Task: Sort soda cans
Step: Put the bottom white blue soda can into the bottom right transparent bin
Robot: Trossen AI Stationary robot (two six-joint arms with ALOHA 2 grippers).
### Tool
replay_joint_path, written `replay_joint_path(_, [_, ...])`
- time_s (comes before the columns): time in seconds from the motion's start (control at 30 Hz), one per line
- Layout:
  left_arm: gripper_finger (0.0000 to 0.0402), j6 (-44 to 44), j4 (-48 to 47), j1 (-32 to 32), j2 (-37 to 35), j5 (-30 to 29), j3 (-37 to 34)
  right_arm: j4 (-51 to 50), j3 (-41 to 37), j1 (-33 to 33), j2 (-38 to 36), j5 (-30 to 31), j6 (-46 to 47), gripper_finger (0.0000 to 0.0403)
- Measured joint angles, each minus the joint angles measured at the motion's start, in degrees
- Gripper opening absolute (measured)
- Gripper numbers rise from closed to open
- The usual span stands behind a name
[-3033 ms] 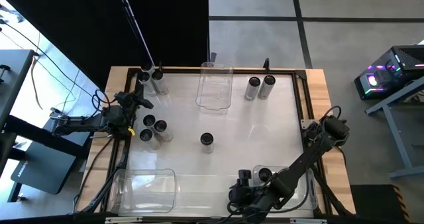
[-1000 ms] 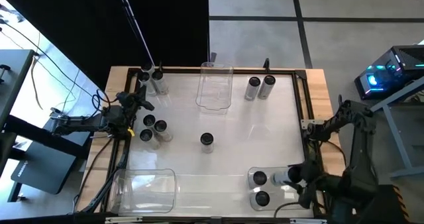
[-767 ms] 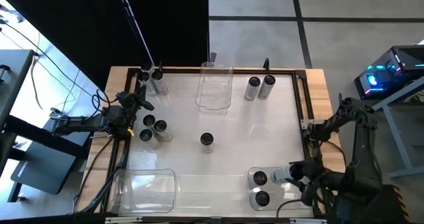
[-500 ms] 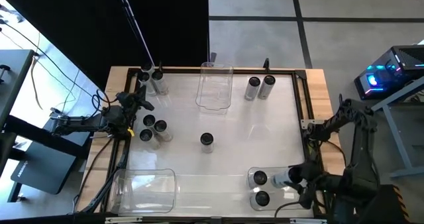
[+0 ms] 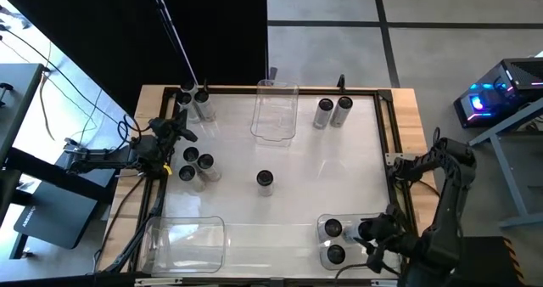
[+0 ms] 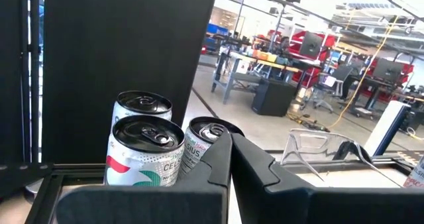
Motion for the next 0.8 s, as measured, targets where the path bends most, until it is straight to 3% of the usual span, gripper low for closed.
replay_joint_path(0.37, [0.0000,0.0,0.0,0.0,0.0,0.0,0.0,13.9,-15.0,-0.5,-3.2,0.0,3.7,0.0242])
replay_joint_path(0.8, [0.0000,0.0,0.0,0.0,0.0,0.0,0.0,19.4,-20.4,-3.0,-5.9,2.2,-1.7,0.0242])
